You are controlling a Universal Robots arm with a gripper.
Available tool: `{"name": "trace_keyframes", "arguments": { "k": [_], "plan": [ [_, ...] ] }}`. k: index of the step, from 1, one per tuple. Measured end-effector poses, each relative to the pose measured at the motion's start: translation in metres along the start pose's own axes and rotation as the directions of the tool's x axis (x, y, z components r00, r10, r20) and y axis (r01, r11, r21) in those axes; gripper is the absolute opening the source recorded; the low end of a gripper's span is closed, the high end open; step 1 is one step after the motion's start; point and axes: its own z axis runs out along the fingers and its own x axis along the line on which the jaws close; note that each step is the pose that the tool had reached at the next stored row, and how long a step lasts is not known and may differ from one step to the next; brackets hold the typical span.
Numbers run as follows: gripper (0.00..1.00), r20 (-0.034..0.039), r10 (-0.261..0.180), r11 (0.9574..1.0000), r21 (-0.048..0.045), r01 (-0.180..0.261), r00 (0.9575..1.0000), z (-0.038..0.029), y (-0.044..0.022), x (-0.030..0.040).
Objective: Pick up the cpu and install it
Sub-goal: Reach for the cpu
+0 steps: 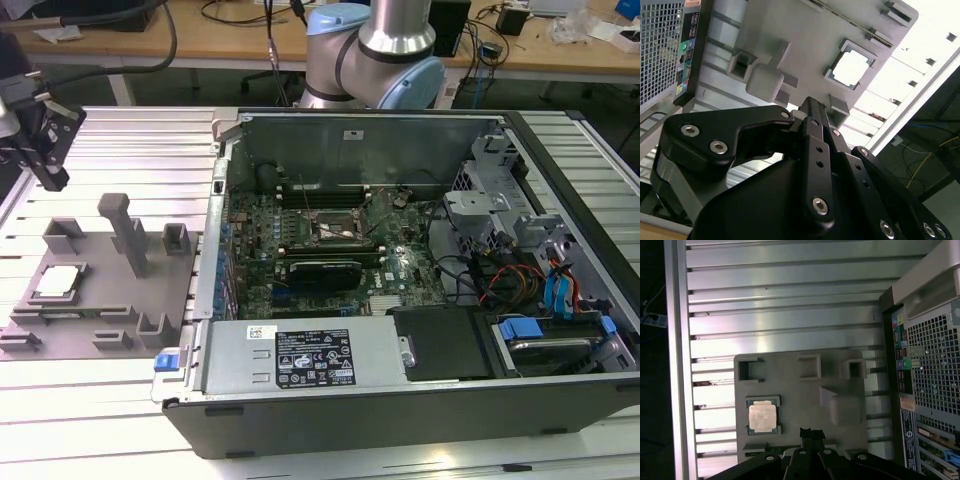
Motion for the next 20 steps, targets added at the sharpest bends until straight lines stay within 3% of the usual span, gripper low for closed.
{"name": "trace_keyframes", "arguments": {
  "k": [20],
  "plan": [
    [0.11, 0.0, 0.0, 1.0, 0.0, 0.0, 1.0, 0.0181, -0.0019, 0.0134]
  ]
}}
